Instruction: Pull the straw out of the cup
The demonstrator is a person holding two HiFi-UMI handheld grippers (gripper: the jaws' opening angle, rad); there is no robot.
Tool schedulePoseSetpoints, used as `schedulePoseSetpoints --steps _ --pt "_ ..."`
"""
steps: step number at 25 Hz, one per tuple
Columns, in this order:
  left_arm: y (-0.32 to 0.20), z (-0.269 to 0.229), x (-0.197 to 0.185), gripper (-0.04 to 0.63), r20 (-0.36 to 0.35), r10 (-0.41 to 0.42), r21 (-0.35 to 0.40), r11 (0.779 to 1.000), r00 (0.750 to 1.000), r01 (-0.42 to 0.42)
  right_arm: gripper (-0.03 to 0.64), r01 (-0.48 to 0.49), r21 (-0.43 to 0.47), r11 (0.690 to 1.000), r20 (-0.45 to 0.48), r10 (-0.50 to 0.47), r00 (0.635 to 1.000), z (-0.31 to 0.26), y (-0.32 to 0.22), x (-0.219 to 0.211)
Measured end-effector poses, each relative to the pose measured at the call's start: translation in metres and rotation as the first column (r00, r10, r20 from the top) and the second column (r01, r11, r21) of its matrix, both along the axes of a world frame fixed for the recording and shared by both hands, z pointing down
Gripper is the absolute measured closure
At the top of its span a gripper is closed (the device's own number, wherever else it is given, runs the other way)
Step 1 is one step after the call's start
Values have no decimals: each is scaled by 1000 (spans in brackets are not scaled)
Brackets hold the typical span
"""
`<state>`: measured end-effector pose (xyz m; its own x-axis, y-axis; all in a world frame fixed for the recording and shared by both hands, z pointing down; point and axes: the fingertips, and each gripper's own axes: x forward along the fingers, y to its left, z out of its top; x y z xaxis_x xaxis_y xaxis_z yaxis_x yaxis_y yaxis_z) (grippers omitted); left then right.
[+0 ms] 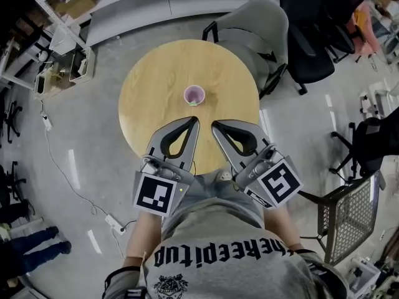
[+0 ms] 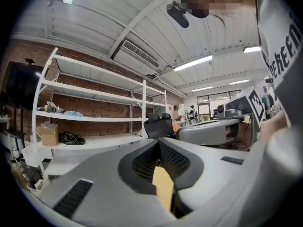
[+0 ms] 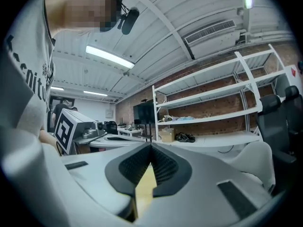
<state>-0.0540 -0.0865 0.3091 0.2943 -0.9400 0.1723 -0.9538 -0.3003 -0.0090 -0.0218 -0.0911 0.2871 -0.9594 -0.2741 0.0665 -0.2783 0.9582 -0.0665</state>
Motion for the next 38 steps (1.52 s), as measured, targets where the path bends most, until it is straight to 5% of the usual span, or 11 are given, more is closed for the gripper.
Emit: schedulePoseSetpoints --steps 22,38 --pt "-44 54 -50 555 31 225 -79 972 974 -223 617 -261 -40 965 -61 258 964 20 -32 -31" --pt "-71 109 -47 480 69 468 -135 879 881 -457 617 -417 -72 906 -131 406 905 43 -53 -11"
